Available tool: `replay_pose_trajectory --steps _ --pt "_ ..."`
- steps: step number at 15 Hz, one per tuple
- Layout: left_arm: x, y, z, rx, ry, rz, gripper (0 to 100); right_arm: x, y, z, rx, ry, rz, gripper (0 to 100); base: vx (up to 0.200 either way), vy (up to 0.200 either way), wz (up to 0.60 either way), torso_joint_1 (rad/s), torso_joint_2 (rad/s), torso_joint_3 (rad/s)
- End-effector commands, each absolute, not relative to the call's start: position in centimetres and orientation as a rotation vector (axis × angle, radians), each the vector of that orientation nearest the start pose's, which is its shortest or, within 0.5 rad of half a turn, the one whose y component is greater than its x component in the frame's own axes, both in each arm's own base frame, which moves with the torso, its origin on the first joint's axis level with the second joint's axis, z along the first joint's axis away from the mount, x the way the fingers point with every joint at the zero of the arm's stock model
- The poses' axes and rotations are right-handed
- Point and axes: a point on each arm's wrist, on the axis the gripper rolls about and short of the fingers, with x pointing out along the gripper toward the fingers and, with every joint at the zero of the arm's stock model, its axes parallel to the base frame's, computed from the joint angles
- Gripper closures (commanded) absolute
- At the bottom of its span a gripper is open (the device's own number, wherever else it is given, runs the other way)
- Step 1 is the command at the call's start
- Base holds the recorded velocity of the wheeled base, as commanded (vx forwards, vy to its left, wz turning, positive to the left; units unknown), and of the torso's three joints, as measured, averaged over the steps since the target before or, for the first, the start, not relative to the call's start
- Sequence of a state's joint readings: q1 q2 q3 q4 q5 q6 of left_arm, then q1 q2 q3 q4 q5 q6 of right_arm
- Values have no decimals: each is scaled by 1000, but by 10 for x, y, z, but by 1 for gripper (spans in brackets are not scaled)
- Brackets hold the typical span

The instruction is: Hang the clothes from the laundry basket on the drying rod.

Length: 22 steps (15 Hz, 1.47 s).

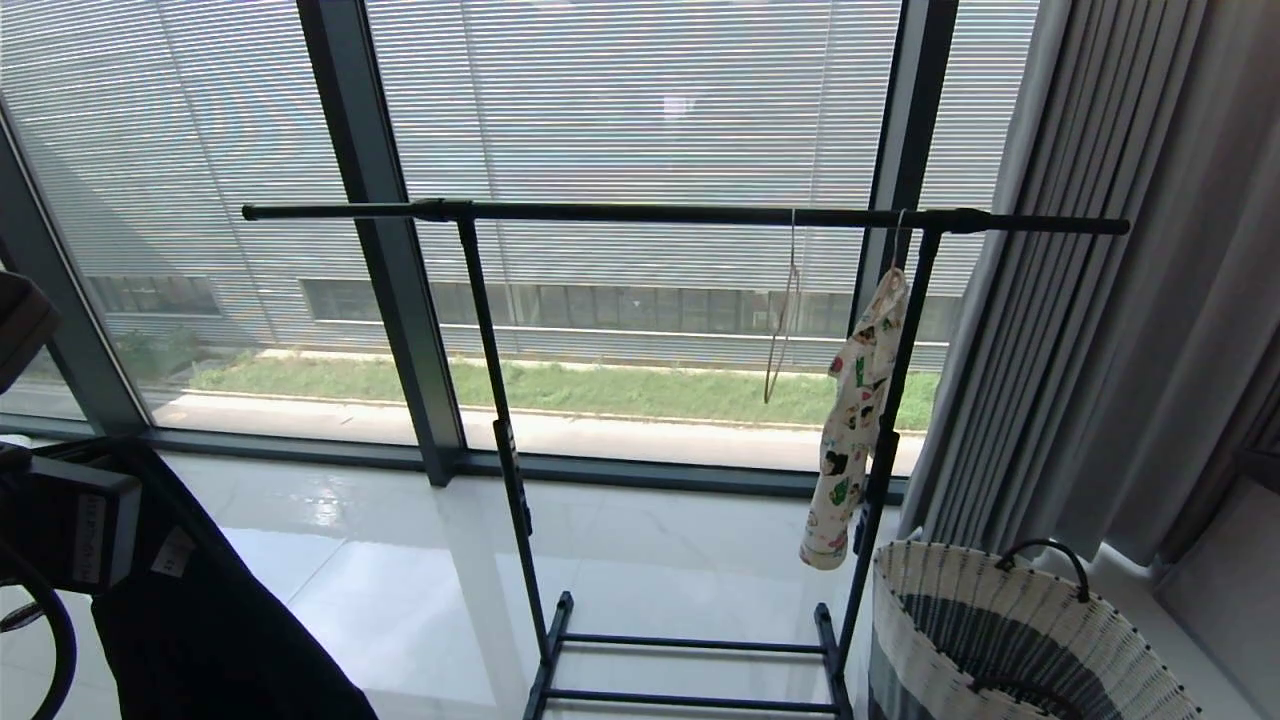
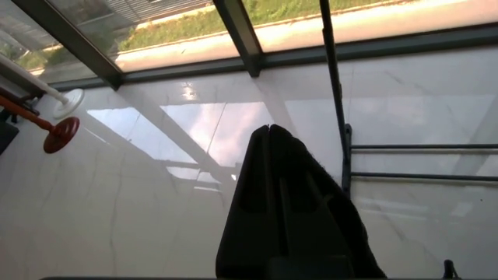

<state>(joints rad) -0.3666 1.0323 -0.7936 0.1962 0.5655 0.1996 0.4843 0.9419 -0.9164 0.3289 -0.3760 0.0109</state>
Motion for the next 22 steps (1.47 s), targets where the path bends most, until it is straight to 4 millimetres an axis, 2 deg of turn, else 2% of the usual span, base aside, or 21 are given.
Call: replay_pose_trajectory --steps 1,15,19,20,22 --pt "119 -33 248 392 405 157 100 90 38 278 -135 320 112 0 200 0 0 -2 -7 17" --pt "118 -32 248 389 404 156 100 87 38 279 -124 308 145 0 200 0 0 3 3 1" --pt "118 -32 248 385 403 157 100 82 41 280 -72 299 229 0 0 0 0 0 0 0" --pt "118 -32 248 385 403 157 100 90 48 285 -15 291 260 0 0 0 0 0 0 0" --pt "116 -32 249 382 398 158 100 121 71 289 56 287 278 0 0 0 0 0 0 0"
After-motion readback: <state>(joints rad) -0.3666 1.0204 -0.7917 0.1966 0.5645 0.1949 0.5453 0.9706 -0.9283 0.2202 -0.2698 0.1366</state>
